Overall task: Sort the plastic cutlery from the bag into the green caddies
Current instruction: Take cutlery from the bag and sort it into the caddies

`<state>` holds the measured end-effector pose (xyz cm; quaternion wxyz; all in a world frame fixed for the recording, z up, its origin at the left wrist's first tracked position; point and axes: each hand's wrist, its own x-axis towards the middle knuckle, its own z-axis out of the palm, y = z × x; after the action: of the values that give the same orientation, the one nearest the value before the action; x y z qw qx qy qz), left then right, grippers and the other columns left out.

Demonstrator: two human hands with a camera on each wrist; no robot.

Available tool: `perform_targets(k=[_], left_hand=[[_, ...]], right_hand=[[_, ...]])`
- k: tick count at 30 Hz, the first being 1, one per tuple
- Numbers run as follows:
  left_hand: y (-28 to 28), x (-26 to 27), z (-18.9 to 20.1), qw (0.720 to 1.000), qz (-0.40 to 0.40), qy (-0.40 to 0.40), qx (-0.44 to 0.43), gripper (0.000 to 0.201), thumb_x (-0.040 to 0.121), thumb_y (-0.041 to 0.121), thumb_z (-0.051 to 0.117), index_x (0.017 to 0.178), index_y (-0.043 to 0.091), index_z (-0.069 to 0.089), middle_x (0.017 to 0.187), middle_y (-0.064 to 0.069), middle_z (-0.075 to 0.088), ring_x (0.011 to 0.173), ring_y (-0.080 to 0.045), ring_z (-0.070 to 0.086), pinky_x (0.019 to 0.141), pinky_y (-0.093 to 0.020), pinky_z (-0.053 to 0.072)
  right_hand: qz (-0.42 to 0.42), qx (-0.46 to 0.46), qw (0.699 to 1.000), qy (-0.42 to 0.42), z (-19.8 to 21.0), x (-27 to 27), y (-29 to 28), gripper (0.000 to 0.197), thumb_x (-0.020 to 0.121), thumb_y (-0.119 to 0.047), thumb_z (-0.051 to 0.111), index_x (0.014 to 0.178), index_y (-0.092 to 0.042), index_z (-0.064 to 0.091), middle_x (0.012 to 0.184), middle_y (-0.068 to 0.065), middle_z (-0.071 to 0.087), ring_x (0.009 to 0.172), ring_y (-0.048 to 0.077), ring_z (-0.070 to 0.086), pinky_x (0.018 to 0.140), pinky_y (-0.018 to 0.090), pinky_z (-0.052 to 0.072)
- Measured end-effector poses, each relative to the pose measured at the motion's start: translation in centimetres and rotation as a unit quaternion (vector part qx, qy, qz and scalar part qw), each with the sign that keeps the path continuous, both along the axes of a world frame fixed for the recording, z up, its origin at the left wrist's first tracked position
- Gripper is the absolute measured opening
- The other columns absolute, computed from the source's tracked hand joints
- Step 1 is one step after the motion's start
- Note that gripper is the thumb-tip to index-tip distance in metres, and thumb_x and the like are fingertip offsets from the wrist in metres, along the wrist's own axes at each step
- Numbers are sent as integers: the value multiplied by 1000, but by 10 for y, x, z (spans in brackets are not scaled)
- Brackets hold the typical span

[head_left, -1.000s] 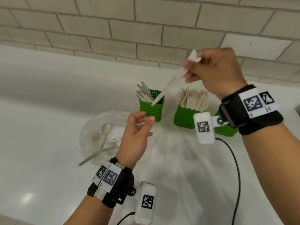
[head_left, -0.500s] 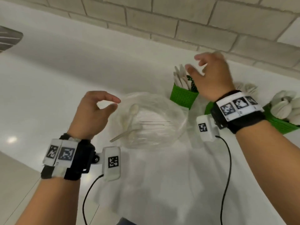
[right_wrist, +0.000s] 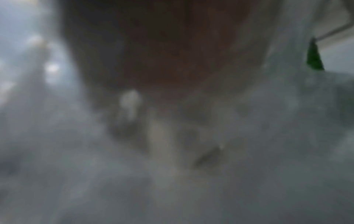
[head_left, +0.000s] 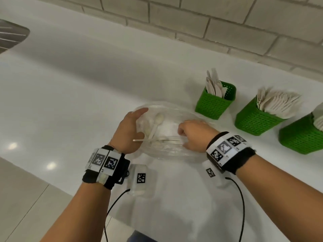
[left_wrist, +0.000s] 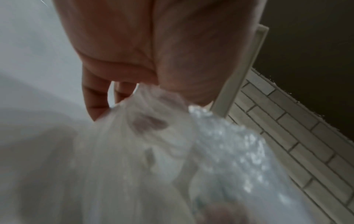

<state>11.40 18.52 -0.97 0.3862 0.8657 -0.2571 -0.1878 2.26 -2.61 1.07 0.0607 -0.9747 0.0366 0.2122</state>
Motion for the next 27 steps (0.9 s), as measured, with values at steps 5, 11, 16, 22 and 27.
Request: perform_targets(k=[5,11,16,22,27], left_hand=[[-14,-7,2,998,6,-27,-64,76,73,-11,51,143,19,42,134,-3,46,122,-12,43,99,-20,31],[-7,-6,-3,995,-14,-72,-66,77,69,-18,49,137,20,49,127,-4,52,119,-15,49,91,-2,32],[-3,-8,2,993,-31,-88,-77,80,68,-18,45,138,22,49,130,-4,53,121,-14,50,93,-4,32],[2,0,12,996,-26,-70,-57,80,75,-16,46,140,28,45,129,8,49,115,1,41,90,4,27],[0,-4,9,997,-57,-39,-46,64,84,-6,53,139,27,47,138,5,49,120,1,40,87,7,23]], right_hand=[[27,-3,1000,4,-2,-9,9,23,81,-32,67,98,-17,60,97,0,60,90,23,57,79,32,44],[-81,98,992,2,-2,-12,-3,14,93,-30,50,92,-16,48,91,7,54,85,26,54,71,31,41],[-86,230,967,-67,31,-12,-23,14,92,-12,50,84,-20,58,83,0,59,73,13,54,71,31,41],[37,88,993,-62,54,-21,-7,23,101,-32,43,113,-29,63,106,-3,52,104,16,46,93,35,39],[9,97,970,-222,54,-16,2,24,101,-28,45,113,-15,61,103,2,51,93,20,53,82,33,42]])
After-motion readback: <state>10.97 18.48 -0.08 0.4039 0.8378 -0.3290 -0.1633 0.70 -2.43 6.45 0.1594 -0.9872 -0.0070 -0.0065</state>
